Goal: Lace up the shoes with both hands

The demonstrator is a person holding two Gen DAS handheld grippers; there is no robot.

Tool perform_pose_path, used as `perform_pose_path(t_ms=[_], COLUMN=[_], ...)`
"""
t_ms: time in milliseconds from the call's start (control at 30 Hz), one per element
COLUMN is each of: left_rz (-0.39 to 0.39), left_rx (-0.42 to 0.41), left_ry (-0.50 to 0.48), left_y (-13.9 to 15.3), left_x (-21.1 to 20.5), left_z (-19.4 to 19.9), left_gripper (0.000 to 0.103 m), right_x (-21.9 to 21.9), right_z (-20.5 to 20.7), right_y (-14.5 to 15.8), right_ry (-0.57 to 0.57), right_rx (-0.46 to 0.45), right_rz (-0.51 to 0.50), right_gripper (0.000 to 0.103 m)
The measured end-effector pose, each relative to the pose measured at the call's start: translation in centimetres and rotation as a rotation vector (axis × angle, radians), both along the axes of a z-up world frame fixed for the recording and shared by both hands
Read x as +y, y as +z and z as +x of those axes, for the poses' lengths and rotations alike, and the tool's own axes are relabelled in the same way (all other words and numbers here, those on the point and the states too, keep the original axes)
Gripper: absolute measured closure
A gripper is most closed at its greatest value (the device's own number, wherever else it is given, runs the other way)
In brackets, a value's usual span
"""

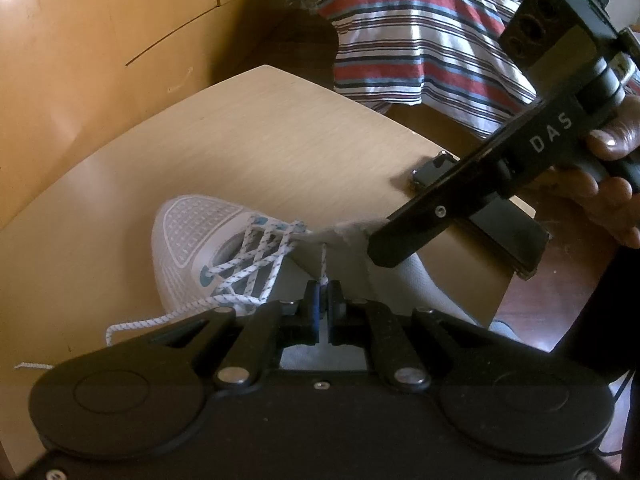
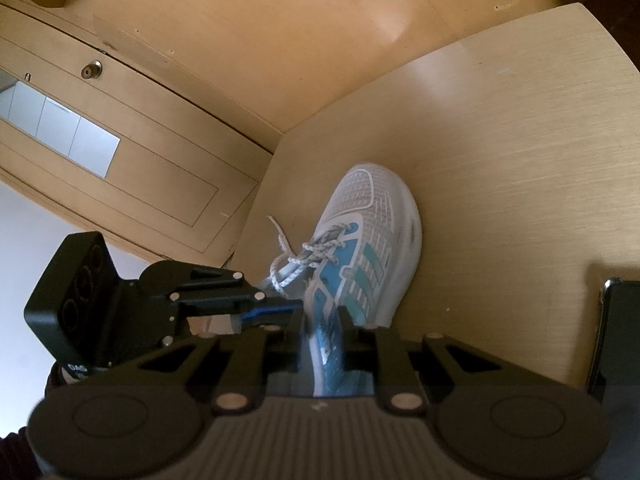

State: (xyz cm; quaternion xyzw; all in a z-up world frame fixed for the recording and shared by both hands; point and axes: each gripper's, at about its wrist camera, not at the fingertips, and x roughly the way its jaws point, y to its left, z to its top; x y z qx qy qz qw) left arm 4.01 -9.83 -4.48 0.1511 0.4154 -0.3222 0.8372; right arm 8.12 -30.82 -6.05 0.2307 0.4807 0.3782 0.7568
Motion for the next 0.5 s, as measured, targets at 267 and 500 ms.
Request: perform_pose_path(t_ms=[267, 500], left_rz=[0.007, 0.013], left_rx=[0.004, -0.001], left_ry=[0.002, -0.003], left_y=[-0.09, -0.18], left_x=[-0.01, -0.03], left_z=[0.13, 0.08], left_gripper=[0.102, 0.102], right_x=[0.02, 0.02], right_z=[-0.02, -0.01], right_y=[-0.01, 0.04], right_ry=[0.002, 0.003], right_rx=[0.001, 0.0], right_rz=[0.001, 0.0], right_gripper=[0.087, 0.087])
